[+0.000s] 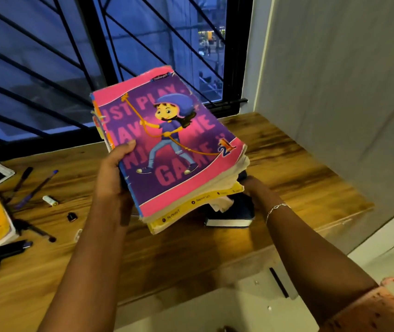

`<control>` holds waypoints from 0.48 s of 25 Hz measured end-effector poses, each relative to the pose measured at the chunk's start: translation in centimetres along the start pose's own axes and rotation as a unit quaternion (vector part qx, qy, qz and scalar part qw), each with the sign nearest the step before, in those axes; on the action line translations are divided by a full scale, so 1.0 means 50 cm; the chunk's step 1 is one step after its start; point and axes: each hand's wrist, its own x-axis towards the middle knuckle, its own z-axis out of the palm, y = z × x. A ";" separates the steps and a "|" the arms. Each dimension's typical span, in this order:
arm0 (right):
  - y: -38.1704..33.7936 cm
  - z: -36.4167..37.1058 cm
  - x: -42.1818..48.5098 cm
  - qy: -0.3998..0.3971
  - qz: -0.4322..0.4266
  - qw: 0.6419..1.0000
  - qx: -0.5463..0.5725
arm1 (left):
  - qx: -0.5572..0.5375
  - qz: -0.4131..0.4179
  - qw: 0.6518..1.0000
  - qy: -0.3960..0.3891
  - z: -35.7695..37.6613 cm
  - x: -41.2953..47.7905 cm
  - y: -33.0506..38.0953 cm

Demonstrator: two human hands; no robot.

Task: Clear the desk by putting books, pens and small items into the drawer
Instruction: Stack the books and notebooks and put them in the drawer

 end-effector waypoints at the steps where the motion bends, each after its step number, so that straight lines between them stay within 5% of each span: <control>1: -0.004 0.002 0.001 -0.006 0.013 1.000 0.009 | 0.010 0.002 1.000 0.004 -0.008 -0.001 -0.001; 7: -0.014 -0.007 -0.006 -0.038 0.034 0.992 0.115 | 0.023 -0.006 0.999 0.033 -0.028 0.030 -0.006; 12: -0.067 -0.151 -0.010 0.045 -0.041 0.981 0.185 | -0.011 -0.017 1.000 0.022 0.027 0.053 -0.034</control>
